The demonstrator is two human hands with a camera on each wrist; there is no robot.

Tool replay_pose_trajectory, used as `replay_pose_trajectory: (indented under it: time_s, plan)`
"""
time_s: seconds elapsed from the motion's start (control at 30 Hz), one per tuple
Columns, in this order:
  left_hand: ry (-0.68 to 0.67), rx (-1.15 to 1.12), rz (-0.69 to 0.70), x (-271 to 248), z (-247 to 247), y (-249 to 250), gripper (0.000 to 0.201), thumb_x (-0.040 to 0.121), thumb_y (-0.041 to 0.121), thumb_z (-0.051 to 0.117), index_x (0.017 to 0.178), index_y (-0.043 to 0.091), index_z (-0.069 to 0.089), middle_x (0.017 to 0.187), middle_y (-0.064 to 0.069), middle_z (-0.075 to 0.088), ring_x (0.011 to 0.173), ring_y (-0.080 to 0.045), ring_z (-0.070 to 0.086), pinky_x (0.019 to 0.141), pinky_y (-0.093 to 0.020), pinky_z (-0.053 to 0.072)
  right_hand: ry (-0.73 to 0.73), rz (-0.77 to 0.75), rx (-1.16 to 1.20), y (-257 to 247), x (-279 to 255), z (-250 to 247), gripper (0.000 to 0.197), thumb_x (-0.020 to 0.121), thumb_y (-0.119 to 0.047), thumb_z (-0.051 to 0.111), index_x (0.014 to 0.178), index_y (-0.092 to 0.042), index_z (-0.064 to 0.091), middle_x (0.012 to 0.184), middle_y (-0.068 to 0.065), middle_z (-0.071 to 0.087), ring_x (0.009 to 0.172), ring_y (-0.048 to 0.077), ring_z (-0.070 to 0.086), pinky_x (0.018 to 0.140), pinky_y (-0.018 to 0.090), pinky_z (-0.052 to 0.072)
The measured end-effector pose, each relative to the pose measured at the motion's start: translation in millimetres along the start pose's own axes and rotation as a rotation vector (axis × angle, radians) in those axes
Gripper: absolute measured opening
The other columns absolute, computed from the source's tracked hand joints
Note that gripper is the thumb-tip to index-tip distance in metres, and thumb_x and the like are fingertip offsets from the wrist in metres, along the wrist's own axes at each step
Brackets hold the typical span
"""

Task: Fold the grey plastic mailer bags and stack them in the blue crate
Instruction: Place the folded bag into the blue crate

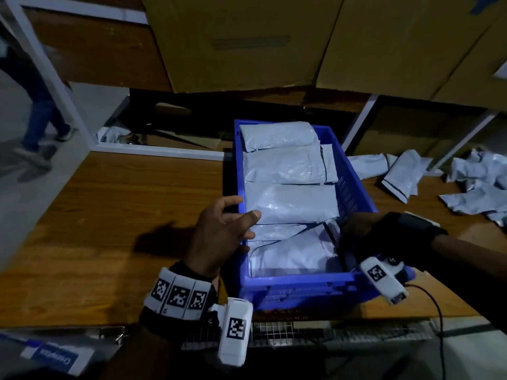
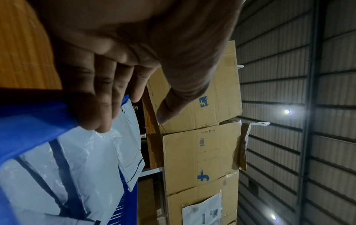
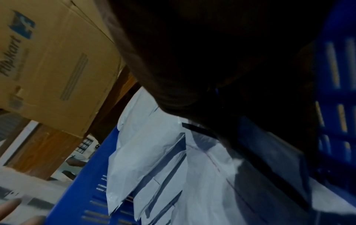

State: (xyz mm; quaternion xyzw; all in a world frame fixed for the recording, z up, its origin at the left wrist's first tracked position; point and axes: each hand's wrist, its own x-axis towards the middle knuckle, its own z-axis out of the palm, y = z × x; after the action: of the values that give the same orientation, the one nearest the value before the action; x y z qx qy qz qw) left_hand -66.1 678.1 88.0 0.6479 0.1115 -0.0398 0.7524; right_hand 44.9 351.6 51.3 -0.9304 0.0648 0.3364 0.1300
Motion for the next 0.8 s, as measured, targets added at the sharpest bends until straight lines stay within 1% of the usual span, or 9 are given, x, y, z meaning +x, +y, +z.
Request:
replay_pose_trajectory:
  time_s: [0.1, 0.2, 0.33, 0.43, 0.5, 0.53, 0.6, 0.73, 0.8]
  plan:
    - [-0.007, 0.005, -0.003, 2, 2, -1, 0.044, 0.087, 0.022, 0.08, 0.126, 0.02, 0.058, 0.09, -0.008, 0.076, 0.072, -0.023, 0.069, 0.062, -0.041, 0.057, 0.008, 0.027, -0.017, -25, -24, -4, 0.032, 0.099, -0.027, 0.063, 0.124, -0.009, 0.068, 0.119, 0.011, 0.068, 0.104, 0.021, 0.063, 0.082, 0.025, 0.05]
    - [-0.015, 0.0, 0.0, 4, 2, -1, 0.044, 0.087, 0.021, 0.08, 0.126, 0.019, 0.059, 0.091, -0.007, 0.076, 0.071, -0.023, 0.068, 0.061, -0.04, 0.056, 0.009, -0.013, -0.15, -43, -40, -7, 0.041, 0.095, -0.044, 0.066, 0.112, -0.007, 0.073, 0.11, 0.008, 0.073, 0.1, 0.02, 0.068, 0.074, 0.021, 0.047]
    - [-0.028, -0.013, 0.001, 4, 1, -3, 0.043, 0.086, 0.021, 0.08, 0.124, 0.021, 0.06, 0.096, -0.008, 0.075, 0.072, -0.022, 0.069, 0.058, -0.036, 0.056, -0.063, -0.029, -0.23, -55, -39, -9, 0.032, 0.094, -0.03, 0.069, 0.111, -0.002, 0.071, 0.109, 0.011, 0.072, 0.094, 0.016, 0.065, 0.062, 0.013, 0.043]
    - [-0.038, -0.017, 0.001, 4, 0, -4, 0.044, 0.086, 0.021, 0.08, 0.125, 0.021, 0.059, 0.099, -0.008, 0.075, 0.072, -0.021, 0.07, 0.055, -0.033, 0.056, -0.072, 0.015, -0.245, -54, -38, -8, 0.039, 0.089, -0.049, 0.06, 0.105, -0.015, 0.069, 0.114, 0.009, 0.07, 0.089, 0.017, 0.061, 0.081, 0.026, 0.052]
    - [-0.042, -0.011, 0.002, 5, -1, -4, 0.045, 0.086, 0.022, 0.08, 0.126, 0.022, 0.058, 0.101, -0.008, 0.075, 0.073, -0.021, 0.071, 0.055, -0.032, 0.056, -0.081, 0.041, -0.254, -56, -34, -11, 0.017, 0.093, -0.037, 0.068, 0.091, -0.02, 0.072, 0.109, 0.01, 0.071, 0.072, 0.012, 0.06, 0.073, 0.027, 0.05]
    - [-0.041, -0.008, 0.004, 4, -1, -5, 0.046, 0.086, 0.022, 0.08, 0.127, 0.022, 0.058, 0.102, -0.008, 0.075, 0.074, -0.021, 0.071, 0.055, -0.032, 0.055, -0.077, 0.061, -0.218, -56, -34, -14, 0.015, 0.092, -0.029, 0.074, 0.087, -0.015, 0.074, 0.099, 0.013, 0.072, 0.068, 0.014, 0.063, 0.065, 0.027, 0.05]
    - [-0.041, 0.002, 0.01, 4, -2, -6, 0.048, 0.086, 0.024, 0.081, 0.129, 0.022, 0.058, 0.105, -0.008, 0.075, 0.077, -0.021, 0.073, 0.056, -0.031, 0.055, -0.029, 0.087, -0.129, -58, -36, -21, 0.027, 0.084, -0.023, 0.083, 0.092, 0.002, 0.075, 0.089, 0.018, 0.072, 0.077, 0.028, 0.07, 0.064, 0.032, 0.053]
    - [-0.049, 0.032, 0.013, 3, -3, -6, 0.052, 0.085, 0.028, 0.081, 0.131, 0.025, 0.057, 0.109, -0.006, 0.074, 0.084, -0.023, 0.075, 0.06, -0.031, 0.056, 0.052, 0.104, -0.045, -62, -46, -34, 0.026, 0.083, -0.017, 0.085, 0.095, 0.005, 0.076, 0.092, 0.021, 0.075, 0.089, 0.039, 0.074, 0.078, 0.046, 0.062]
    - [-0.053, 0.043, 0.019, 3, -2, -5, 0.051, 0.085, 0.029, 0.081, 0.13, 0.026, 0.057, 0.109, -0.005, 0.073, 0.085, -0.023, 0.075, 0.062, -0.033, 0.058, 0.048, 0.076, -0.005, -62, -48, -36, 0.023, 0.085, -0.015, 0.082, 0.096, 0.005, 0.077, 0.099, 0.024, 0.076, 0.088, 0.038, 0.075, 0.078, 0.043, 0.062]
